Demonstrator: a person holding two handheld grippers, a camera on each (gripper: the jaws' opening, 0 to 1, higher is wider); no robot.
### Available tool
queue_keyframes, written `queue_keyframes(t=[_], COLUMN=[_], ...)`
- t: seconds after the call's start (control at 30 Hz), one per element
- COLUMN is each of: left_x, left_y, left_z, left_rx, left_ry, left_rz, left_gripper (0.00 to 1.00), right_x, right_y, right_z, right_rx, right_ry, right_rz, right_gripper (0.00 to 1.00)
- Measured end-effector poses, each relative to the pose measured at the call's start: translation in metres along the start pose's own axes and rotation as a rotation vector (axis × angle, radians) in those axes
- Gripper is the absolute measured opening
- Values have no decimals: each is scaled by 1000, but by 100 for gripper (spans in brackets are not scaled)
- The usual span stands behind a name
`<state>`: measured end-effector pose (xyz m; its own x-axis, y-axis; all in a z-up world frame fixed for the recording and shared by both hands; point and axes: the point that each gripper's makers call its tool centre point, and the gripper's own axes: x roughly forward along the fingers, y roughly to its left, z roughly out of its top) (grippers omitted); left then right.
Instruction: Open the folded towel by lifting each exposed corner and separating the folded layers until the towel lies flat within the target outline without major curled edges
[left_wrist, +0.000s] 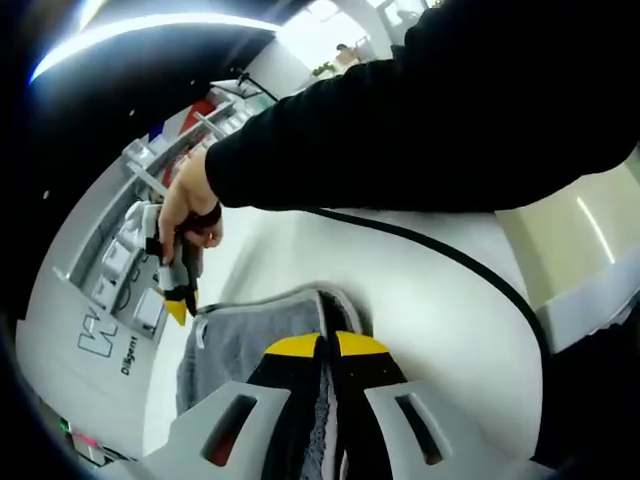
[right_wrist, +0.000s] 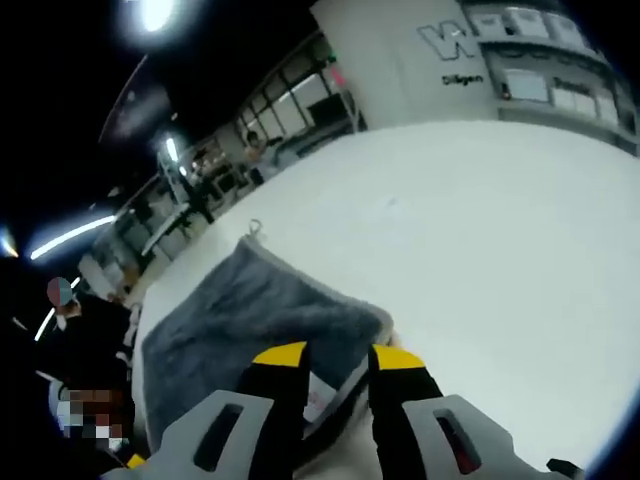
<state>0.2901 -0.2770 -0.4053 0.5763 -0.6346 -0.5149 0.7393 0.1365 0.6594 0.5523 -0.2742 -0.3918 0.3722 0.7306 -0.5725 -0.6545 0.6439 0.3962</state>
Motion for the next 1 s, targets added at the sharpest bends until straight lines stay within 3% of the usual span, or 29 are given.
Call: queue_keyframes(t=[0.4, 0.6, 0.77, 1.0], left_x=[-1, 0, 1, 2], left_y=[-2, -5, -3, -4], left_z=[0, -1, -1, -2], left_rx=[-1, -7, -98, -103], left_ry=[-5, -12, -38, -51], left_rz=[-3, -12, -45, -43], left_gripper=[3, 2, 2, 1], right_x=[2, 4, 10, 14], right_y=[-16, -19, -24, -28], right_z=[5, 7, 7, 8], right_rx=[12, 34, 29, 14], right_ry=[15, 10, 16, 26], right_rz=[-22, -24, -54, -67], right_gripper=[22, 15, 12, 7])
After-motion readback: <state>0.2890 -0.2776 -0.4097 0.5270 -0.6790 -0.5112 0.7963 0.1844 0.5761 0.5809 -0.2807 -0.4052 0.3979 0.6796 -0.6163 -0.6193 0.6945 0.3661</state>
